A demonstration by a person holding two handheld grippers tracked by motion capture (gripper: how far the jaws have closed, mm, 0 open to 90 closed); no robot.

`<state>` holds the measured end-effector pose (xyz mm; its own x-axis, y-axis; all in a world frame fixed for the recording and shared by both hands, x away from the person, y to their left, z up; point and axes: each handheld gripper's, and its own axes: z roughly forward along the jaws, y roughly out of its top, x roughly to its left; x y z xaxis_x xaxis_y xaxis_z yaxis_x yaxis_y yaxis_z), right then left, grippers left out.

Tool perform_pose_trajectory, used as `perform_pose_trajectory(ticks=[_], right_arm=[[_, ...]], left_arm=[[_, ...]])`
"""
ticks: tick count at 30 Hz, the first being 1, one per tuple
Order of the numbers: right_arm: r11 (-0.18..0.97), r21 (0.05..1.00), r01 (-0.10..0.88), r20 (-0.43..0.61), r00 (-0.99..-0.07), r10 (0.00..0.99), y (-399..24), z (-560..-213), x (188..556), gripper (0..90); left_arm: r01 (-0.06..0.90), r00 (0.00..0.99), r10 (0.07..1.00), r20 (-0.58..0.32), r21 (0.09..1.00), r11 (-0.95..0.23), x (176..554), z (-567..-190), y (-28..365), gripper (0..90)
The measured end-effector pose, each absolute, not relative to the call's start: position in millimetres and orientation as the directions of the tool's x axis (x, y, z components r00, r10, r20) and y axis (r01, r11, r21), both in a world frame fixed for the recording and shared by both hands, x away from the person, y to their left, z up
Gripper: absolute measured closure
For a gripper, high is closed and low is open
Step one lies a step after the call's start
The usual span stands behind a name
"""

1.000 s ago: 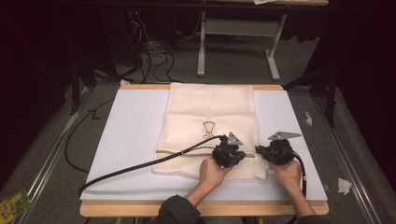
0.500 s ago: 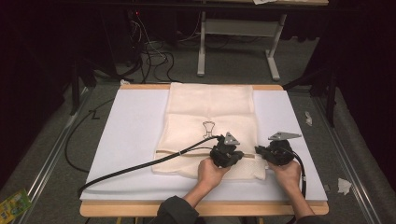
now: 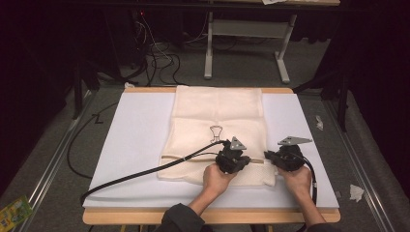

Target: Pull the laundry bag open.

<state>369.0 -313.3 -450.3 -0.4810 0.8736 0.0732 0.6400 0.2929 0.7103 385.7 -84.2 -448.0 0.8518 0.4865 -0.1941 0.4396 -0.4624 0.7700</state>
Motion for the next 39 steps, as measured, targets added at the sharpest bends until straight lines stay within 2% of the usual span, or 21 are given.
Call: perform_pose_trajectory(ticks=[29,39], right_arm=[[0.297,0.71,0.639,0.069,-0.482,0.874,-313,-452,369,88.3],[0.296,0.709,0.64,0.07,-0.481,0.874,-312,-452,369,88.3]], left_arm=[[0.439,0.844,0.501,-0.192,0.784,-0.438,384,-443,-62,86.7],[0.418,0.85,0.5,-0.167,0.792,-0.445,381,-439,-56,86.7]])
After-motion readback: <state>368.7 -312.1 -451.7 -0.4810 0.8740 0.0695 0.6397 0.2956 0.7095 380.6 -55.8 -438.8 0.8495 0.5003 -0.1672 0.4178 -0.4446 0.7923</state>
